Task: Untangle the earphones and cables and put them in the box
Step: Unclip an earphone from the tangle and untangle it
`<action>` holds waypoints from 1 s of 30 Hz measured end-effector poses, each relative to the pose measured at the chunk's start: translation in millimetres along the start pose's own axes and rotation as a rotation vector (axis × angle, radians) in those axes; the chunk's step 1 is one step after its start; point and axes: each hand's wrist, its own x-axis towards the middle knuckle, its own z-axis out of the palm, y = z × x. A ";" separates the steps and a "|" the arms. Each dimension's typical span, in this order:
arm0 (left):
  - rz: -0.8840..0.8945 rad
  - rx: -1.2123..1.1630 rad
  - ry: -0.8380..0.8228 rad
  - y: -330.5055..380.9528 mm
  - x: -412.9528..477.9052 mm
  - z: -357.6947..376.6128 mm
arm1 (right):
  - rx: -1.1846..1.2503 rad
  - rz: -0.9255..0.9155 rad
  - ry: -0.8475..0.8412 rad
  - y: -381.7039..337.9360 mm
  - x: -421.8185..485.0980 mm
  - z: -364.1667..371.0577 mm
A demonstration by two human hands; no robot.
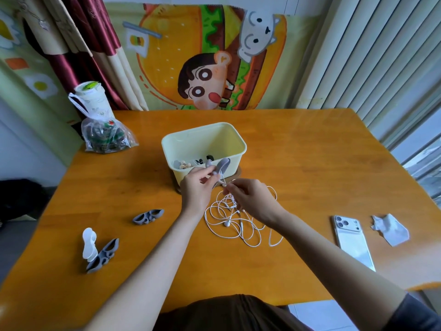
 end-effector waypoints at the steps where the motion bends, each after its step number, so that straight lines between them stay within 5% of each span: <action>1: 0.020 0.033 -0.025 -2.2 -1.4 -1.0 | -0.038 -0.006 -0.012 -0.7 0.1 -5.6; 5: 0.063 0.069 -0.148 -5.3 -4.4 -2.9 | -0.175 -0.051 0.014 0.1 3.0 -27.0; 17: -0.097 -0.390 -0.602 11.2 -5.9 -5.7 | -0.157 -0.091 0.135 12.4 20.3 -54.1; 30: -0.397 -0.945 -0.333 24.6 1.6 2.4 | 0.560 0.164 0.005 6.5 9.2 -9.9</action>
